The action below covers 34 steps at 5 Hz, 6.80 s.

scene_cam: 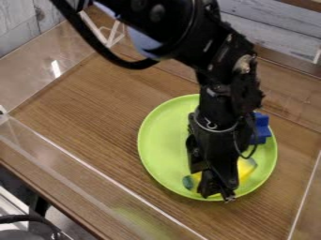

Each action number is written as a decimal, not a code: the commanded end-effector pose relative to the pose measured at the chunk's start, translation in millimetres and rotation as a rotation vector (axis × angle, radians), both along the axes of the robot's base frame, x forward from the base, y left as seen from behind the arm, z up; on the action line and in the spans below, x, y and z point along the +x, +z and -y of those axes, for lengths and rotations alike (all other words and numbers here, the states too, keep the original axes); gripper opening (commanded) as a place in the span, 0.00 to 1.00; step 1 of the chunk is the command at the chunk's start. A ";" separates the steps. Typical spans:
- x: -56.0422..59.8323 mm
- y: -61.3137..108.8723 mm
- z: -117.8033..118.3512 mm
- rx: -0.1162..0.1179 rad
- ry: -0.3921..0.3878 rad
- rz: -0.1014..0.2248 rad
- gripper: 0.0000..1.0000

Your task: Remove the banana from inside the green plate and put it on the table

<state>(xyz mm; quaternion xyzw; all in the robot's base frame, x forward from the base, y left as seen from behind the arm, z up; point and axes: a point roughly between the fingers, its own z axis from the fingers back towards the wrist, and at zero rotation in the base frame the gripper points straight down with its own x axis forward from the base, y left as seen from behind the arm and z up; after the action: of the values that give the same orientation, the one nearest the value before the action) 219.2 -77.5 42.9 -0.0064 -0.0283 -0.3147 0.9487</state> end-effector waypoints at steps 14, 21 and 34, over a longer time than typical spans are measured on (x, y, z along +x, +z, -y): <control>15.8 12.5 -9.8 0.011 -0.015 0.087 0.00; 11.0 8.8 -13.6 0.000 -0.017 0.100 0.00; 9.1 9.8 -20.5 0.014 -0.007 0.086 0.00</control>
<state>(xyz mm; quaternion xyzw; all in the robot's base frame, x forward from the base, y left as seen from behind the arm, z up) 219.1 -56.7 40.1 0.0098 -0.0371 -0.3198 0.9467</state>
